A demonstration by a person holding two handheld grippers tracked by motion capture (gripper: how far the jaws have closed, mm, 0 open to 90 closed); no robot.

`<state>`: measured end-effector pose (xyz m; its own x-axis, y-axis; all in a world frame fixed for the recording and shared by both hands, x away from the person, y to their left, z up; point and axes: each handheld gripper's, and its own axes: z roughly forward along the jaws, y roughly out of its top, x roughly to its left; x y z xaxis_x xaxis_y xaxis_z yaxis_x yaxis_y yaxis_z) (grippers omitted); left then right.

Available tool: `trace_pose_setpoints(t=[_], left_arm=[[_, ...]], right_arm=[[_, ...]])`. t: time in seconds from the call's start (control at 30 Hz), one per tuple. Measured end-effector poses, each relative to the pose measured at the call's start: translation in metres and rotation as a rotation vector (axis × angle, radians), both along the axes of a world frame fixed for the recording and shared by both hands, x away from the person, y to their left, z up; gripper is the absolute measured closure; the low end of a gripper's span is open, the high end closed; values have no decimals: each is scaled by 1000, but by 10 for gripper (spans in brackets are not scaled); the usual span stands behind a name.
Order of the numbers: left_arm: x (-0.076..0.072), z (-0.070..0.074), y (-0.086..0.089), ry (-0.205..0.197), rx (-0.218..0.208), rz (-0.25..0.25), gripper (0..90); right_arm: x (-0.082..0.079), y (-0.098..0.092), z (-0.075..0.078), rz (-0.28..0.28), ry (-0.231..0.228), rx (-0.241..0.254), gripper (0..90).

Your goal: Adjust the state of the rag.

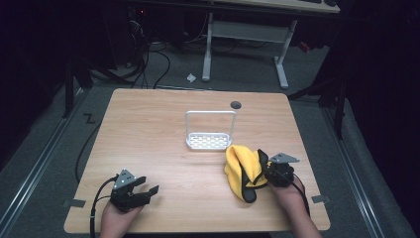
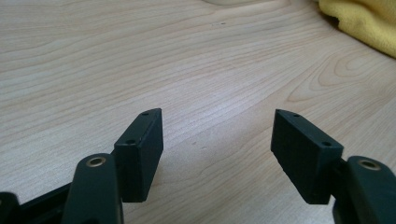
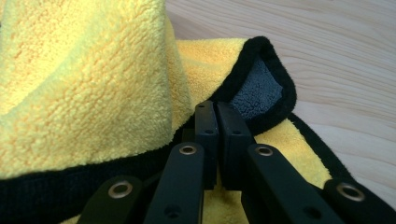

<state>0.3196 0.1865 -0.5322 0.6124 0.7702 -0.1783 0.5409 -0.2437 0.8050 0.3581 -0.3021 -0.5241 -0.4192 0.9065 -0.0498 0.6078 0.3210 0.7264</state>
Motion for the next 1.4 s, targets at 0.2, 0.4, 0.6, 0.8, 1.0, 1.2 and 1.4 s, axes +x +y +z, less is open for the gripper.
trace_pose_setpoints(t=[0.2, 0.4, 0.6, 0.8, 1.0, 1.2, 1.4], left_arm=[[-3, 3, -3, -13, 1, -8, 354], [-5, 3, -11, -11, 2, -30, 354], [-9, 6, -23, -15, -10, -62, 352], [-18, 15, -47, -43, -14, -136, 347], [-28, 31, -65, -79, -45, -186, 333], [-30, 43, -79, -83, -109, -214, 313], [-25, 32, -99, -48, -58, -195, 419]], right_arm=[[-4, 24, 0, 75, 3, 2, 882], [-11, 55, -1, 179, 7, -2, 878], [-19, 80, -1, 259, 1, -21, 869], [-26, 105, -2, 336, 1, -46, 856], [-32, 116, 0, 364, -34, -62, 834], [-47, 96, 17, 306, -84, 1, 753], [-58, 90, 12, 308, -33, 43, 538]])
